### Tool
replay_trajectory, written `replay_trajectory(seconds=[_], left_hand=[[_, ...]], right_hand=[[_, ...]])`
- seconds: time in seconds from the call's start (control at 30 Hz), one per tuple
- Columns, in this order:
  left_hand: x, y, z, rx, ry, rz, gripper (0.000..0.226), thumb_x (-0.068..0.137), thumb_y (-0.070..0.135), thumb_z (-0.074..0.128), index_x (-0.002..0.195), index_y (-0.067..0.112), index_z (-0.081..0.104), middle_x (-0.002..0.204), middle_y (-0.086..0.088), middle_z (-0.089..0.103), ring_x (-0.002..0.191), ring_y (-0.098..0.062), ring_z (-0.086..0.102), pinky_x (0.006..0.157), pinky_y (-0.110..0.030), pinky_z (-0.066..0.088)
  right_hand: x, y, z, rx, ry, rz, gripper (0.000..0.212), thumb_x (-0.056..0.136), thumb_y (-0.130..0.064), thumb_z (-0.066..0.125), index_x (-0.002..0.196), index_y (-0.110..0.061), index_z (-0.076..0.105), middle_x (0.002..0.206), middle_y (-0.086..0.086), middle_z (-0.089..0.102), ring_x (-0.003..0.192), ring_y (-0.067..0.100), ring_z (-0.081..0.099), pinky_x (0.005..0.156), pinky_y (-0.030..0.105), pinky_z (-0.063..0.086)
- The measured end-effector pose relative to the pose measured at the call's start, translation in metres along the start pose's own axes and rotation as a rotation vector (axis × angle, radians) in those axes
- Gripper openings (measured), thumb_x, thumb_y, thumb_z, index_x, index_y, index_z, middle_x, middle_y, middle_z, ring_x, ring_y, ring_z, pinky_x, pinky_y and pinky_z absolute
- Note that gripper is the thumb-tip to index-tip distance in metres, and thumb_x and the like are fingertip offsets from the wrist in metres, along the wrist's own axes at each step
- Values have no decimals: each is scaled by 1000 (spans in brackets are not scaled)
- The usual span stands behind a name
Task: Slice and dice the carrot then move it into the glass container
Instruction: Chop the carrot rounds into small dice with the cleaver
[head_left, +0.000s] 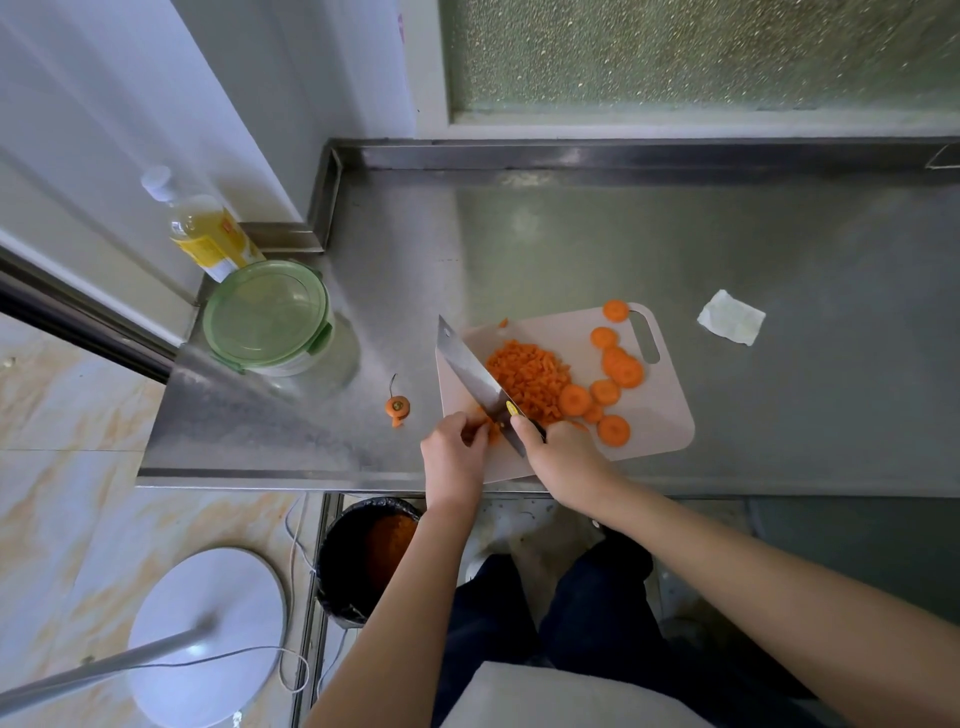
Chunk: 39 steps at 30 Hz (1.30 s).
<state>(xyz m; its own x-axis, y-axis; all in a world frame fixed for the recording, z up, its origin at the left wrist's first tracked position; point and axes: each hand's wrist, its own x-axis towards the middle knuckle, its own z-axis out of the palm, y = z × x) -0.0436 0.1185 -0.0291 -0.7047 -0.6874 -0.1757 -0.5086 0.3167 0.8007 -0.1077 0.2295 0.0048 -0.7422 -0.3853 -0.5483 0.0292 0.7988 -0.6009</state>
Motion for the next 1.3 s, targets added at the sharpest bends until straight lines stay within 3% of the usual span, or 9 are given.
replay_trajectory(seconds=[0.13,0.33,0.47,0.57,0.77,0.93,1.07,1.17,1.3], left_hand=[[-1,0,0,-4,1,-8,10,84,3,64,91,6,72,87,-3,68,77,-9,56,67,4,34],[-1,-1,2,-1,28,-5,10,84,3,64,88,6,72,87,-5,70,76,-11,58,67,4,34],[-4,0,6,29,31,-26,8,87,8,61,91,10,67,89,-3,68,79,-16,61,69,-16,42],[-8,2,13,73,57,-56,7,90,11,57,93,12,64,92,-2,66,80,-20,62,66,-26,44],[-6,15,27,-1,99,-121,16,89,1,49,93,4,64,94,-9,65,81,-19,55,66,-13,31],[-3,21,33,60,30,-122,21,90,8,51,103,11,67,105,-6,65,96,-25,58,76,-23,37],[-2,25,28,110,-21,6,21,91,8,52,109,7,63,111,-8,56,97,-26,56,83,-33,45],[4,35,26,186,21,138,21,88,7,56,108,7,63,108,-9,54,101,-24,49,89,-35,42],[24,57,28,254,3,245,12,87,8,57,97,6,63,97,-8,53,94,-25,47,78,-26,36]], right_hand=[[0,-2,6,-19,2,1,54,98,-51,34,64,-10,45,63,3,49,69,25,52,56,28,33],[4,8,21,-25,68,-83,58,97,-51,35,92,0,61,86,19,64,85,34,61,68,31,42],[9,10,16,-24,51,-81,54,97,-52,34,79,-6,55,74,10,58,80,30,60,65,31,40],[10,15,14,-11,84,-140,57,97,-51,36,87,-2,62,84,13,65,85,29,62,72,35,47],[2,31,-1,64,70,-228,51,95,-52,37,99,-10,65,90,8,67,89,25,62,82,40,50],[-2,33,-35,98,106,-190,48,98,-45,40,64,-15,55,60,4,56,71,26,58,65,32,38],[3,40,-64,165,159,-166,52,100,-37,42,50,-23,38,42,-5,40,49,7,39,51,20,28],[11,42,-83,200,194,-153,52,100,-39,40,50,-24,36,45,-6,37,48,9,36,52,26,27],[23,49,-106,213,262,-134,49,100,-37,39,53,-24,38,51,-4,39,52,12,39,53,27,29]])
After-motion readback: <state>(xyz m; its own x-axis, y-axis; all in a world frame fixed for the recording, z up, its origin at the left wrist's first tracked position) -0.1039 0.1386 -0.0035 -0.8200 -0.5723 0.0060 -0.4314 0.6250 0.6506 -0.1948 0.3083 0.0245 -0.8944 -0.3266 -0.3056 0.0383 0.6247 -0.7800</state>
